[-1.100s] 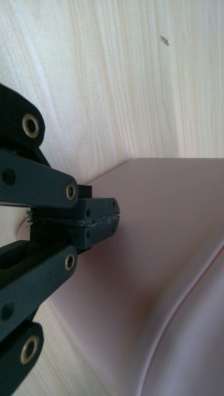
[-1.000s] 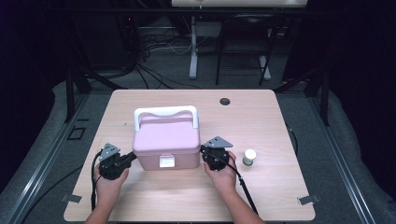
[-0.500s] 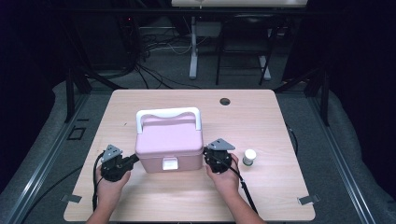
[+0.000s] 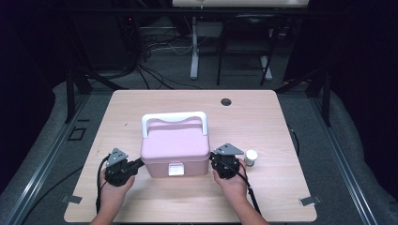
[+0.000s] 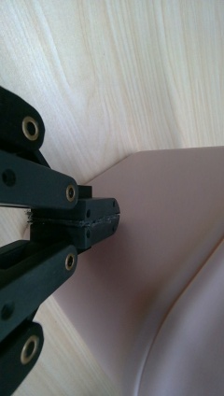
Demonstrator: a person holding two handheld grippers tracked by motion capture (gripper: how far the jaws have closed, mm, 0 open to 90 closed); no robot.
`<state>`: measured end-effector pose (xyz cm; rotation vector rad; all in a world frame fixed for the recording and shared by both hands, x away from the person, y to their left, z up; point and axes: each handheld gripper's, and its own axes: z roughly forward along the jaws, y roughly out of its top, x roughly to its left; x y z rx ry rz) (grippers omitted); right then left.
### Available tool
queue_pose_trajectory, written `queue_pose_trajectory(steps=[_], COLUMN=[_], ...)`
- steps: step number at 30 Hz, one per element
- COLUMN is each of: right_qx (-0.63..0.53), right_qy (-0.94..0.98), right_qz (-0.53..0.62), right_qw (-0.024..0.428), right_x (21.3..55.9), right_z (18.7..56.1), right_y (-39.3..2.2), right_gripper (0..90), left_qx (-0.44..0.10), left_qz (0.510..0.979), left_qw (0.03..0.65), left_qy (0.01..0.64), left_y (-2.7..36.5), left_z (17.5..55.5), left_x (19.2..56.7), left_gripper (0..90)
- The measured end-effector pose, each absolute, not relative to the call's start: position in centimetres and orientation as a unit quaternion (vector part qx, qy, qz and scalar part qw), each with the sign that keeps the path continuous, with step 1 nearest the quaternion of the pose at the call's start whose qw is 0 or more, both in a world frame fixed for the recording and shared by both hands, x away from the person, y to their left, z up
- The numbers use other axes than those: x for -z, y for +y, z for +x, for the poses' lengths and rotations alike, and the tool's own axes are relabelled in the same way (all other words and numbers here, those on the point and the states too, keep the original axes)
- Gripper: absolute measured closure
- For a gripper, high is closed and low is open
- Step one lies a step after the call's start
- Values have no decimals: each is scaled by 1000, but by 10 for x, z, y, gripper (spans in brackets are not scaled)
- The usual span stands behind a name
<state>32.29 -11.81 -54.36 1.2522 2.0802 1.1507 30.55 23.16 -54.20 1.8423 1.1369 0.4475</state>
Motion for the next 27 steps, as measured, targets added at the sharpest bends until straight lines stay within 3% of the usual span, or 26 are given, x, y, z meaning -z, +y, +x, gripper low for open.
queue_pose_trajectory(steps=[27], right_qx=[-393], right_qy=[782], right_qz=[434], right_qw=[214], right_x=[536], right_z=[279], right_y=[-138], right_gripper=[900], left_qx=[-152], left_qz=[768], left_qw=[438], left_qy=[441], left_y=[219], left_z=[275], left_x=[537], left_gripper=[900])
